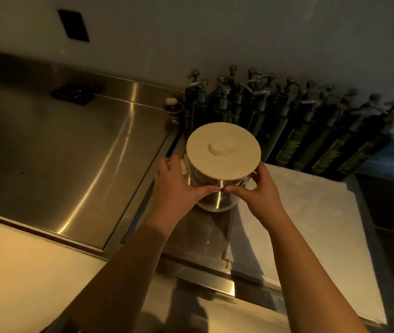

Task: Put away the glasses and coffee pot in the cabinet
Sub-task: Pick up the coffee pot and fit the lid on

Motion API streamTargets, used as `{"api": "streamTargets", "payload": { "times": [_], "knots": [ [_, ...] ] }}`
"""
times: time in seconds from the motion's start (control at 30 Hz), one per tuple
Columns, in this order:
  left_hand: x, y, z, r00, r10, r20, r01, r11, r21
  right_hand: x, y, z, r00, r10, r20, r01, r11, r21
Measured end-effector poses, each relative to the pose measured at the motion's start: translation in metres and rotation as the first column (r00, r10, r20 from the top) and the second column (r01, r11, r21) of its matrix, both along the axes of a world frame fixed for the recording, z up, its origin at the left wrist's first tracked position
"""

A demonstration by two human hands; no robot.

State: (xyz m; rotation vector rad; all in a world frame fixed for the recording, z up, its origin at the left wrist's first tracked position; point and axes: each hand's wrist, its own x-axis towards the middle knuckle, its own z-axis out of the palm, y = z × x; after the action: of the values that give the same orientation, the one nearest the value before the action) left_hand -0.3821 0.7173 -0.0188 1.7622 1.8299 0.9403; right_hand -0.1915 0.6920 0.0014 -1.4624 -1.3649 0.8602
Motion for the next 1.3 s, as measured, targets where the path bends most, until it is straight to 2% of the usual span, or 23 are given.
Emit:
{"api": "streamTargets", "payload": {
  "times": [0.17, 0.3, 0.43, 0.5, 0.57, 0.7, 0.83, 1.03, 1.2, 1.3],
  "knots": [
    [-0.033, -0.02, 0.017, 0.98, 0.201, -0.006, -0.201, 0.979, 0.034, -0.031, 0.018, 0.012, 0.981, 0.19, -0.041, -0.189, 0.982, 0.017],
    [-0.074, -0.042, 0.027, 0.943, 0.332, -0.009, -0.331, 0.942, 0.053, -0.073, 0.027, 0.011, 0.927, 0.362, -0.094, -0.362, 0.932, 0.016],
    [-0.118, -0.073, 0.027, 0.884, 0.46, -0.083, -0.424, 0.864, 0.271, -0.128, 0.028, 0.014, 0.857, 0.5, -0.126, -0.501, 0.865, 0.032],
    [-0.141, -0.086, 0.029, 0.827, 0.546, -0.132, -0.488, 0.815, 0.314, -0.157, 0.027, 0.015, 0.819, 0.558, -0.137, -0.559, 0.829, 0.036],
    [-0.163, -0.098, 0.033, 0.787, 0.6, -0.141, -0.55, 0.787, 0.282, -0.187, 0.025, 0.018, 0.782, 0.609, -0.13, -0.611, 0.791, 0.024],
    [-0.211, -0.121, 0.041, 0.701, 0.712, -0.05, -0.701, 0.7, 0.136, -0.253, 0.02, 0.023, 0.695, 0.708, -0.124, -0.71, 0.703, 0.033],
    [-0.275, -0.14, 0.035, 0.618, 0.786, -0.039, -0.771, 0.615, 0.165, -0.325, 0.017, 0.021, 0.6, 0.791, -0.116, -0.792, 0.608, 0.056],
    [-0.389, -0.16, 0.027, 0.53, 0.848, -0.002, -0.835, 0.522, 0.172, -0.457, 0.012, 0.014, 0.506, 0.86, -0.065, -0.857, 0.509, 0.076],
    [-0.494, -0.173, 0.024, 0.467, 0.884, 0.023, -0.874, 0.457, 0.167, -0.573, 0.006, 0.018, 0.452, 0.891, -0.051, -0.888, 0.454, 0.068],
    [-0.551, -0.177, 0.027, 0.465, 0.885, 0.022, -0.877, 0.457, 0.146, -0.631, 0.002, 0.021, 0.447, 0.892, -0.063, -0.891, 0.45, 0.06]
  ]
}}
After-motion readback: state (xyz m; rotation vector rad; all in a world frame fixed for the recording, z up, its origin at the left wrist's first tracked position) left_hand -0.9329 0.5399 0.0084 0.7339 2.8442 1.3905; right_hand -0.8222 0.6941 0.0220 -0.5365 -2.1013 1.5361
